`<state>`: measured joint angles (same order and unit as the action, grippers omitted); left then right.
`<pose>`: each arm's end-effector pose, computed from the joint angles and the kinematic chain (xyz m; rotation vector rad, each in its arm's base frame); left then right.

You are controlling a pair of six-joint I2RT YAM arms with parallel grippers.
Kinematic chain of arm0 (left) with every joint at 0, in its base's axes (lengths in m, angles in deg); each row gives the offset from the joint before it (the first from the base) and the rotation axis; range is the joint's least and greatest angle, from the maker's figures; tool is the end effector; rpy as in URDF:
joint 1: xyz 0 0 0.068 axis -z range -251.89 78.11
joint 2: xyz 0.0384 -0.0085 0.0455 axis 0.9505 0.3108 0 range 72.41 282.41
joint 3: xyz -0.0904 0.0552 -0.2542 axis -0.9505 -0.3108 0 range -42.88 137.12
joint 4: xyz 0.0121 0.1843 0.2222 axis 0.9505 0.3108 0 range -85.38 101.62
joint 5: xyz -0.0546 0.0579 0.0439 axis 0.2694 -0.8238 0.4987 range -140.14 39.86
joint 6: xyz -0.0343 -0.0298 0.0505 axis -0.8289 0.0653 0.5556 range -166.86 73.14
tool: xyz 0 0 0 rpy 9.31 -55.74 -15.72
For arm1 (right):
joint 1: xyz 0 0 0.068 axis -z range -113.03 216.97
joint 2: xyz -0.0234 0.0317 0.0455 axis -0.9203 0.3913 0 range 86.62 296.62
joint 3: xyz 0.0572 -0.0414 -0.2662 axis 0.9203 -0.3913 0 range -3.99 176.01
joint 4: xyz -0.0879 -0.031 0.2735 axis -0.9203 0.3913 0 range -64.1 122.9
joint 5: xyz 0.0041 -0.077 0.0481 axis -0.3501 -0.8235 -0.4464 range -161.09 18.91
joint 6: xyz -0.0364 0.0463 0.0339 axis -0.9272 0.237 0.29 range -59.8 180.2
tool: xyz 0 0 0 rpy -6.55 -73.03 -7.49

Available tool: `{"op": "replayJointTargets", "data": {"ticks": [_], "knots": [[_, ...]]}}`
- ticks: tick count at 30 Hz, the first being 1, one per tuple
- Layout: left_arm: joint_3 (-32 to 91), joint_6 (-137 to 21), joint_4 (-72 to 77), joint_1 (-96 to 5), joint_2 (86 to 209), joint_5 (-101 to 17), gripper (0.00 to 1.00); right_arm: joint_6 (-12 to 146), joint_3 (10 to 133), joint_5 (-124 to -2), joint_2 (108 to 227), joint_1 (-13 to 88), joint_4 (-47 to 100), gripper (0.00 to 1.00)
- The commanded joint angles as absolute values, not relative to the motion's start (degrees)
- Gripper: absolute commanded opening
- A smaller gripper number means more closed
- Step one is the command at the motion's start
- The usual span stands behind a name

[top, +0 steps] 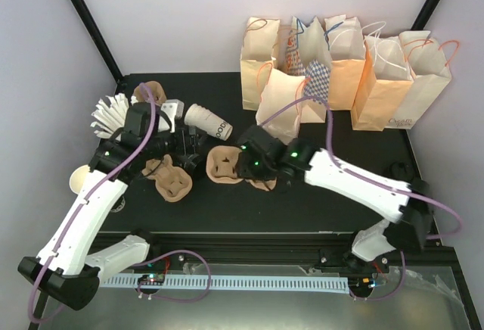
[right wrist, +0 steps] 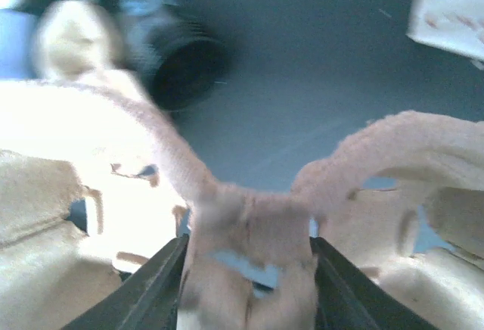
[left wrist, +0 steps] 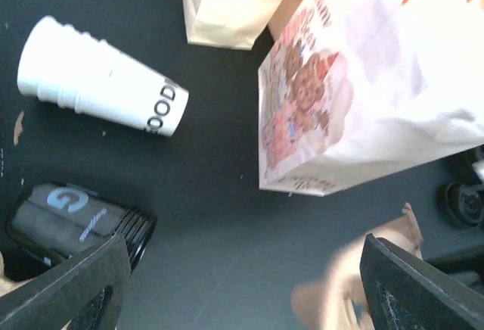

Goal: Pack the takeout coffee

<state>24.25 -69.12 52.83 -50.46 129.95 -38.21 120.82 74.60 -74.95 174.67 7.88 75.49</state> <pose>0.2162 -0.0970 0.3639 0.0991 2.3052 -0.6361 0.1867 0.3046 0.2840 0.0625 2.7482 0.6115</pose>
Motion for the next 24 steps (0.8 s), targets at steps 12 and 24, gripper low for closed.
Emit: {"op": "replayJointTargets", "data": {"ticks": [12, 24], "knots": [[34.49, -83.89, 38.71, -51.97, 138.19, -24.85, 0.87, 90.72, 77.94, -75.08, 148.09, 10.18, 62.72, 0.47], [25.87, -84.17, 44.92, -52.04, 135.72, -30.6, 0.87, 86.15, 77.05, -65.38, 162.19, 8.16, 79.11, 0.67]]}}
